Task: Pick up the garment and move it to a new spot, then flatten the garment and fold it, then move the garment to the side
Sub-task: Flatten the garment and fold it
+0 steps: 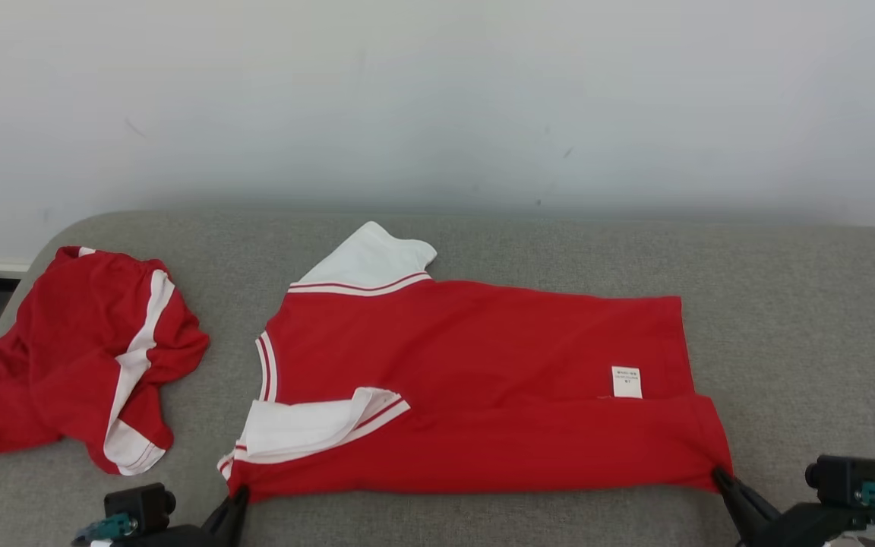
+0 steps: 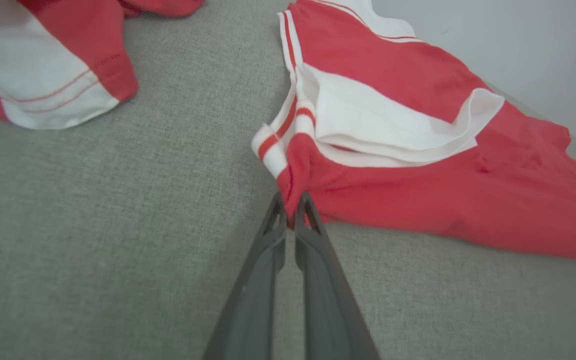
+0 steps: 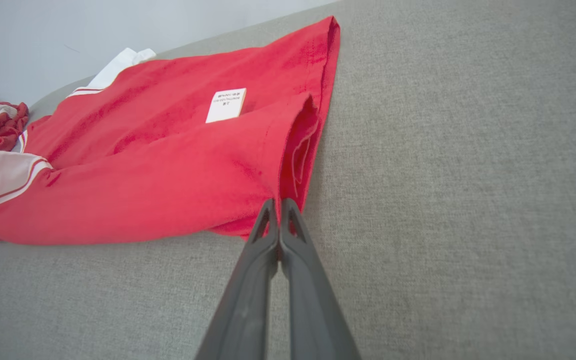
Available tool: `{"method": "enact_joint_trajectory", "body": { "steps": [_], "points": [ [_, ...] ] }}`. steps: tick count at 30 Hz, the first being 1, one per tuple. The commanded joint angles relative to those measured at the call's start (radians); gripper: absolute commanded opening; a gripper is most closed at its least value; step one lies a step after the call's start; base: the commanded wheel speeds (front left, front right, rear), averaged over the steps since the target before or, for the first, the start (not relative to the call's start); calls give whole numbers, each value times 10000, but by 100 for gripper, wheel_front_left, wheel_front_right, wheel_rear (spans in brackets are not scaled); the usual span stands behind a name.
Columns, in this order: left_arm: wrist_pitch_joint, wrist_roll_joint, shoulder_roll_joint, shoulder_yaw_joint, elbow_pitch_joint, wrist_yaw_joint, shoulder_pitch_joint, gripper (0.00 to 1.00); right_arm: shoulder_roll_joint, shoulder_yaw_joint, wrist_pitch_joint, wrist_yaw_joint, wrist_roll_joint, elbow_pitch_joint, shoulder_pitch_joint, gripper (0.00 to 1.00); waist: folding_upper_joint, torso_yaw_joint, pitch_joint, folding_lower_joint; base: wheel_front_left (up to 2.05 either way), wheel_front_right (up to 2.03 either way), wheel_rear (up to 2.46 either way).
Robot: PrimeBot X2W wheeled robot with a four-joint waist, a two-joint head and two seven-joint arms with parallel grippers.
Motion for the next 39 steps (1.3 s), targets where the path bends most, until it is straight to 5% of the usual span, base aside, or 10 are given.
{"method": "enact_joint_trajectory", "body": {
  "steps": [1,11,24,25,26,27,28,39],
  "points": [
    [186,-196,173,36,-340,144,330,0,19,-178,182,-5,-122,-278,318,0,0,2,-57,2,0,0,0],
    [1368,-601,771,84,-2791,1129,1675,0,372,-981,1351,-5,-491,-1732,1584,0,0,90,-137,2,0,0,0],
    [1841,-740,1140,77,-4248,1766,2391,0,863,-1496,1860,-5,-906,-2157,1962,0,0,80,-37,2,0,0,0],
    [1766,-687,1166,110,-4248,1825,2384,0,841,-1542,1818,-5,-1018,-2167,1955,48,0,75,-33,2,0,0,0],
    [1699,-569,1195,125,-4239,1916,2370,16,875,-1602,1781,-5,-1083,-2161,1951,100,0,74,-29,2,0,0,0],
    [1664,-489,1206,95,-4235,1973,2351,65,918,-1666,1723,-5,-1147,-2160,1944,100,0,80,-26,2,0,0,0],
    [1580,-465,1197,96,-4247,2012,2336,100,945,-1696,1700,-3,-1168,-2174,1940,100,0,96,-21,2,0,0,0],
    [318,274,1384,278,-4657,2413,2064,100,1167,-2358,375,-5,-1627,-2847,1690,100,0,240,19,2,0,0,0]
  ]
}}
